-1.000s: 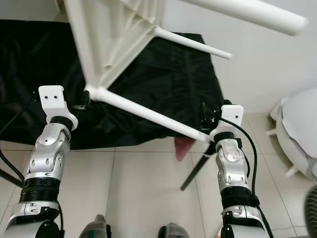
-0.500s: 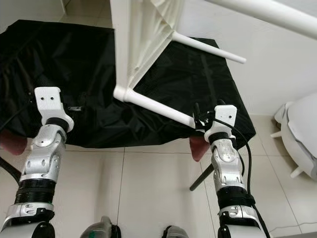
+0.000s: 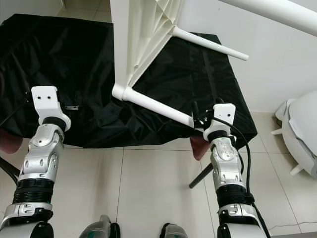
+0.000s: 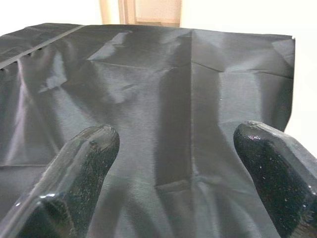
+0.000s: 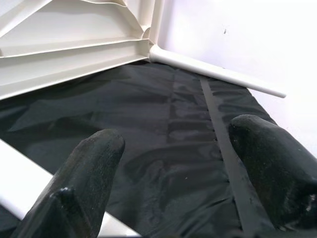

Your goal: Building children table

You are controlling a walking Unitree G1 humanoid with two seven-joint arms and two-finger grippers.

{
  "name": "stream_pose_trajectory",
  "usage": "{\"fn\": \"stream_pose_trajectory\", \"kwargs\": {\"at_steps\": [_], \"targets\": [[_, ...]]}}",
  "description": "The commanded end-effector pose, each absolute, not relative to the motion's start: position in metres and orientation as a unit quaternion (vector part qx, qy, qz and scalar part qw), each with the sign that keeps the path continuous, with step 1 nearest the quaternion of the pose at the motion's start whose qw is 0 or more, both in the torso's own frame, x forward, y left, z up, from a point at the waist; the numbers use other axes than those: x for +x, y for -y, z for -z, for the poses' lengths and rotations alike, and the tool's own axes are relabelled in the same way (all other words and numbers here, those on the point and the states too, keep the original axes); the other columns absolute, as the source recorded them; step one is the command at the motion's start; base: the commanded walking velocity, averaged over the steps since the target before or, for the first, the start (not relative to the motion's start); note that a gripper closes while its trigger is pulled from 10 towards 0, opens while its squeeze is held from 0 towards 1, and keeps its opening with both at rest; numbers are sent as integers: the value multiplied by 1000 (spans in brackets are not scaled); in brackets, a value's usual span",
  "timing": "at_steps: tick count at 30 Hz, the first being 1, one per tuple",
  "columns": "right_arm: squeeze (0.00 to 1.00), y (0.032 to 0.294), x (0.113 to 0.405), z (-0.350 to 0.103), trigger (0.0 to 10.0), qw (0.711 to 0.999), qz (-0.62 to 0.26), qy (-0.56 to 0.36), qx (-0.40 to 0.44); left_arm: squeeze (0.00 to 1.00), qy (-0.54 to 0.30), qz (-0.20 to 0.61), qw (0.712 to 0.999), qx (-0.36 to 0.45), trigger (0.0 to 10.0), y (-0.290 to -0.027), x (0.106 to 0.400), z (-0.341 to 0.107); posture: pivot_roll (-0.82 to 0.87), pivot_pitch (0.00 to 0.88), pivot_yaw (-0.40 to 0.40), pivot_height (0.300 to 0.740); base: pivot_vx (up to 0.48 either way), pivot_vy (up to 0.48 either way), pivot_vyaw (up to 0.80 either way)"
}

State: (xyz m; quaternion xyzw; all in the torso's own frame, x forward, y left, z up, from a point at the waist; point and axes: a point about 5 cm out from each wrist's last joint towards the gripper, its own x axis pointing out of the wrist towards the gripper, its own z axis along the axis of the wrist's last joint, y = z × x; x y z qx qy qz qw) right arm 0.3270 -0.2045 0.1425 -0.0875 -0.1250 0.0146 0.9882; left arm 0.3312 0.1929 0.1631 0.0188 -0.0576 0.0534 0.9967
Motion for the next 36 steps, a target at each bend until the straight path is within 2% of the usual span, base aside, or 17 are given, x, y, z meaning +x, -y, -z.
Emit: {"fn": "stream_pose_trajectory", "kwargs": {"at_steps": [1,17,18,26,32,33,36], "targets": [[0,207,327,-141,10000,988,-16,121,-96,0,57,-53,997,23,10000,-192,330,-161,57,23,-49,740,0,0,0],[0,208,331,-144,10000,988,-26,122,-90,0,73,-14,997,24,10000,-192,329,-170,62,1,-50,740,0,0,0],[1000,208,330,-145,10000,988,-31,127,-78,1000,75,-14,997,17,10000,-193,329,-171,64,7,-49,740,0,0,0],[1000,209,328,-145,10000,989,-32,132,-65,1000,87,-11,996,5,10000,-194,326,-173,67,23,-50,740,0,0,0],[1000,209,330,-145,10000,988,-28,126,-82,1000,76,-7,996,41,10000,-193,326,-173,70,27,-51,740,0,0,0],[0,209,331,-146,10000,988,-32,127,-87,0,80,-1,996,50,10000,-193,326,-174,69,29,-52,740,0,0,0],[0,208,333,-150,10000,986,-42,134,-94,0,89,23,994,59,10000,-190,327,-179,68,31,-54,740,0,0,0]]}}
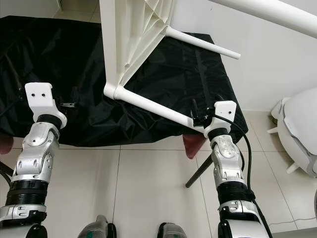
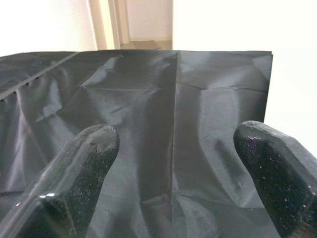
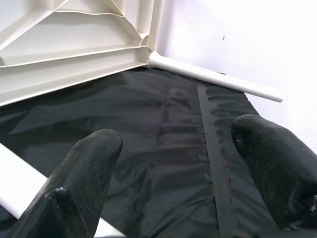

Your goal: Building children table

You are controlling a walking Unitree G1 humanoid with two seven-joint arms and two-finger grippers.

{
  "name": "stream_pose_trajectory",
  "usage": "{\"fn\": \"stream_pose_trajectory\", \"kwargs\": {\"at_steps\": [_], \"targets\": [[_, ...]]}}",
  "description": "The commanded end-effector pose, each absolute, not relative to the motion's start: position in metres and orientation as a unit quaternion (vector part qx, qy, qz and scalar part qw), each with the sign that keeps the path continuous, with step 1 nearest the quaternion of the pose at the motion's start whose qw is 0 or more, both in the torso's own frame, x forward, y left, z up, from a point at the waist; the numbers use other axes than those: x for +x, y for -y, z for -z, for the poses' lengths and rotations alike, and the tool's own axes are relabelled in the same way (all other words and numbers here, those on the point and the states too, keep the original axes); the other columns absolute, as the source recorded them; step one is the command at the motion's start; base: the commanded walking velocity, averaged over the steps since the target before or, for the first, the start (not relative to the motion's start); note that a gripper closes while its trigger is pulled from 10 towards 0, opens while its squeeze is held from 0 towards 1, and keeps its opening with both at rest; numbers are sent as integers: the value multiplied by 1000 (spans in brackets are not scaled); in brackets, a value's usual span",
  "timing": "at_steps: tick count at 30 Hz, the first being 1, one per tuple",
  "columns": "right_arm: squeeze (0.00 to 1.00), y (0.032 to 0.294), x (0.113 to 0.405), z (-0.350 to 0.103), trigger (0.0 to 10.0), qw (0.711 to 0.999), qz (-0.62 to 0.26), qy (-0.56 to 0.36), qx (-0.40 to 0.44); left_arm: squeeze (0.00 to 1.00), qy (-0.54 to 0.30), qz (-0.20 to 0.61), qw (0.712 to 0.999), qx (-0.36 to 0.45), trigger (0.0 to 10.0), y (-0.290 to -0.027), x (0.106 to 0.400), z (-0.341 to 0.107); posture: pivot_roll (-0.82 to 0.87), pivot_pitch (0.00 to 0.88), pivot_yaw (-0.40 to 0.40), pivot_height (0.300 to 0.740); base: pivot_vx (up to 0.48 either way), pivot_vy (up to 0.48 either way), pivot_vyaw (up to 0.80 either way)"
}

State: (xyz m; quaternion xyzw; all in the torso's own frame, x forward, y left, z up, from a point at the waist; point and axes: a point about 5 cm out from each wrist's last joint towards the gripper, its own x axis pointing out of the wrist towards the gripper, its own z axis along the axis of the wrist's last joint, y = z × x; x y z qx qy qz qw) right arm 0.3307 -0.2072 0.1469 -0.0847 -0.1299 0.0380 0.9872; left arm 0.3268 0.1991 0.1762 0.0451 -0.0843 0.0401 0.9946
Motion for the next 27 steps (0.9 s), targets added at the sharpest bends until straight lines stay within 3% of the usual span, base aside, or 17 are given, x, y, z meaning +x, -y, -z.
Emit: {"fn": "stream_pose_trajectory", "kwargs": {"at_steps": [1,27], "targets": [[0,209,334,-152,10000,985,-45,137,-96,0,95,40,993,65,10000,-188,327,-182,69,32,-57,740,0,0,0],[0,211,333,-155,10000,982,-51,145,-110,0,106,73,988,80,10000,-180,324,-186,67,40,-55,740,0,0,0]]}}
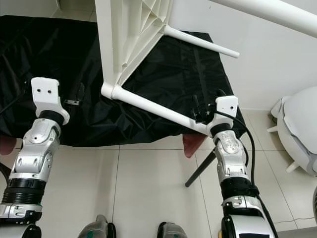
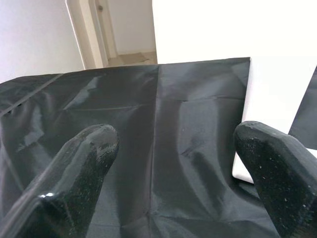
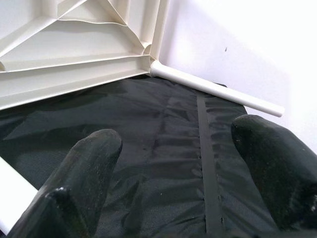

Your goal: Building children table

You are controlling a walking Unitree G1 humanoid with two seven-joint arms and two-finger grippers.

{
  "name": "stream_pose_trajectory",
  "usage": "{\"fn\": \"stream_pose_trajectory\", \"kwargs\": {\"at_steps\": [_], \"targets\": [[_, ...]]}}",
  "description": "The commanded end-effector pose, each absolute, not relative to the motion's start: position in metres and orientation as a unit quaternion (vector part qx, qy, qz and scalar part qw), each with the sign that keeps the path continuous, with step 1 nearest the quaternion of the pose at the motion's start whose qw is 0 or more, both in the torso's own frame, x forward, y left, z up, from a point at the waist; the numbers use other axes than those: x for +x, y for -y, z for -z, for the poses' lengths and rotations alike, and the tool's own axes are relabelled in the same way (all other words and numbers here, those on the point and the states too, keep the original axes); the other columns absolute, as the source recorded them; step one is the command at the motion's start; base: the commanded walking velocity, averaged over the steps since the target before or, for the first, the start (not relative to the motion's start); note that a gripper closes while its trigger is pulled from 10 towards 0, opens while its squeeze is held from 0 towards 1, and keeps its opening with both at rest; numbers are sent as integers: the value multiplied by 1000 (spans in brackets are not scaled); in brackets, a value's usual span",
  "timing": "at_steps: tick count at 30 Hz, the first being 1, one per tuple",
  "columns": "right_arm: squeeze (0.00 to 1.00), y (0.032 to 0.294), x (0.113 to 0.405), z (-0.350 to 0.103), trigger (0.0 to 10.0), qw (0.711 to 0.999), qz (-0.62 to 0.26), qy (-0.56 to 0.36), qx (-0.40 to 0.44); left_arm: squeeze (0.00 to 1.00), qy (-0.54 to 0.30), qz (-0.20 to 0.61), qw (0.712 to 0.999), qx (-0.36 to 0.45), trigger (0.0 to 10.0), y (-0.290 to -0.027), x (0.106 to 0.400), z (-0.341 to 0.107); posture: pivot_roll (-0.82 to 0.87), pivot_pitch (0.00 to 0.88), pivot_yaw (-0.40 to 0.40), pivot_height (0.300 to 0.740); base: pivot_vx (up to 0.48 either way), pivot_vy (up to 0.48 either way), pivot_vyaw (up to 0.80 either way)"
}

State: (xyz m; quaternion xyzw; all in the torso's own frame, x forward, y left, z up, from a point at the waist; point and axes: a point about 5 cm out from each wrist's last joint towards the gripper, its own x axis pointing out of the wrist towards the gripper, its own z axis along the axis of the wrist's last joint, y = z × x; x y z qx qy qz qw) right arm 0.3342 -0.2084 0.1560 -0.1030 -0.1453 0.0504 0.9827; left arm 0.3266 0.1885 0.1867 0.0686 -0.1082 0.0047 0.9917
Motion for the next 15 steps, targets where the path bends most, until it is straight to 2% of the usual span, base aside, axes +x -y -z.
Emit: {"fn": "stream_pose_trajectory", "kwargs": {"at_steps": [1,15], "targets": [[0,211,333,-156,10000,982,-51,145,-108,0,107,73,989,77,10000,-180,323,-186,66,40,-55,740,0,0,0],[0,204,329,-153,10000,982,-64,146,-100,0,109,73,989,66,10000,-178,320,-185,68,42,-58,740,0,0,0]]}}
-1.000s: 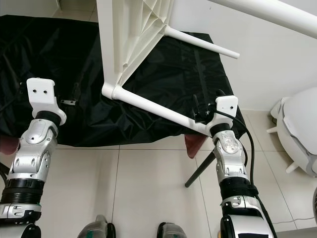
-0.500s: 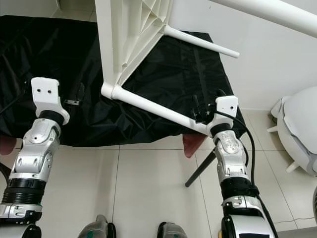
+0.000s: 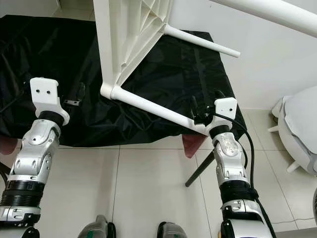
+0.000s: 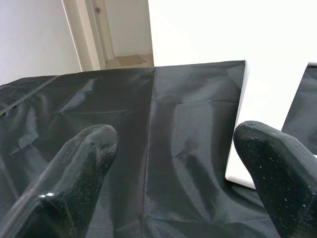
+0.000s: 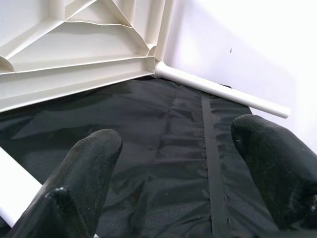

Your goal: Building children table

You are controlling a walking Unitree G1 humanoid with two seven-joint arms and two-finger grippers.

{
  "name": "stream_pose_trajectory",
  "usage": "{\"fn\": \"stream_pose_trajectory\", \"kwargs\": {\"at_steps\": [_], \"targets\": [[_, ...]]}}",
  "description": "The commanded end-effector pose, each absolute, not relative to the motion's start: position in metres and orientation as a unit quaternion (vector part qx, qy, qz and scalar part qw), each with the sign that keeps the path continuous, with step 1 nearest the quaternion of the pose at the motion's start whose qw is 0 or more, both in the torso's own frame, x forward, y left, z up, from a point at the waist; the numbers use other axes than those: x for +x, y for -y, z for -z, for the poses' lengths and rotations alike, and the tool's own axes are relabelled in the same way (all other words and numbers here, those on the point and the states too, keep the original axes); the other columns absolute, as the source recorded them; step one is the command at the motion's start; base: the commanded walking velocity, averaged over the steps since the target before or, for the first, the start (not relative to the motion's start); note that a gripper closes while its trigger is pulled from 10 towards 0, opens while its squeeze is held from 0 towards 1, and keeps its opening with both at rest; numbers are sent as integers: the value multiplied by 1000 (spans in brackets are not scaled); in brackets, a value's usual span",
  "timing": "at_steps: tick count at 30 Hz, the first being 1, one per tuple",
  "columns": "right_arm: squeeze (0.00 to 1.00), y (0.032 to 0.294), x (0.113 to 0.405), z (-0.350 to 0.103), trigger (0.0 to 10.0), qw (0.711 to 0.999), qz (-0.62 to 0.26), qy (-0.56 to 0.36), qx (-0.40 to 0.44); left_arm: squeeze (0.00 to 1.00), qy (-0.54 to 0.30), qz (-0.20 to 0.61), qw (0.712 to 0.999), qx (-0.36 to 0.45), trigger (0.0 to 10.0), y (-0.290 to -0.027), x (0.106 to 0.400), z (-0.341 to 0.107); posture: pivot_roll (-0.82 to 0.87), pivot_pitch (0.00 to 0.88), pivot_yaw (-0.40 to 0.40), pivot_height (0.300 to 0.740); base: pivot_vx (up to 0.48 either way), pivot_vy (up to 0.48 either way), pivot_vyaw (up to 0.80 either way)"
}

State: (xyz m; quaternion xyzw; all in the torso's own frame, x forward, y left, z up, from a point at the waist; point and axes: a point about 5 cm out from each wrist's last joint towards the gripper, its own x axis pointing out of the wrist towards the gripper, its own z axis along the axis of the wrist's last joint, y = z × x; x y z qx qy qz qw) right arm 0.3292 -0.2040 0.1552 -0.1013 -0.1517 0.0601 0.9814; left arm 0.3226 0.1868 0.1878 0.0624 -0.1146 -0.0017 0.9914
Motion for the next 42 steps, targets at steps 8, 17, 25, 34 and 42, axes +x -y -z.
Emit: {"fn": "stream_pose_trajectory", "kwargs": {"at_steps": [8,17,25,34,42], "targets": [[0,204,330,-154,10000,982,-66,146,-102,0,107,70,990,66,10000,-178,320,-185,70,39,-62,740,0,0,0],[0,205,330,-155,10000,982,-66,146,-103,0,108,68,990,65,10000,-179,319,-185,70,41,-63,740,235,0,0],[0,206,330,-156,10000,982,-66,145,-106,0,109,67,990,64,10000,-179,319,-185,69,43,-66,740,318,0,0],[0,207,330,-156,10000,981,-68,145,-110,0,123,61,989,58,10000,-179,317,-189,67,44,-67,740,214,0,0],[0,208,330,-156,10000,981,-67,144,-112,0,127,53,989,54,10000,-179,317,-191,67,46,-67,740,0,0,0]]}}
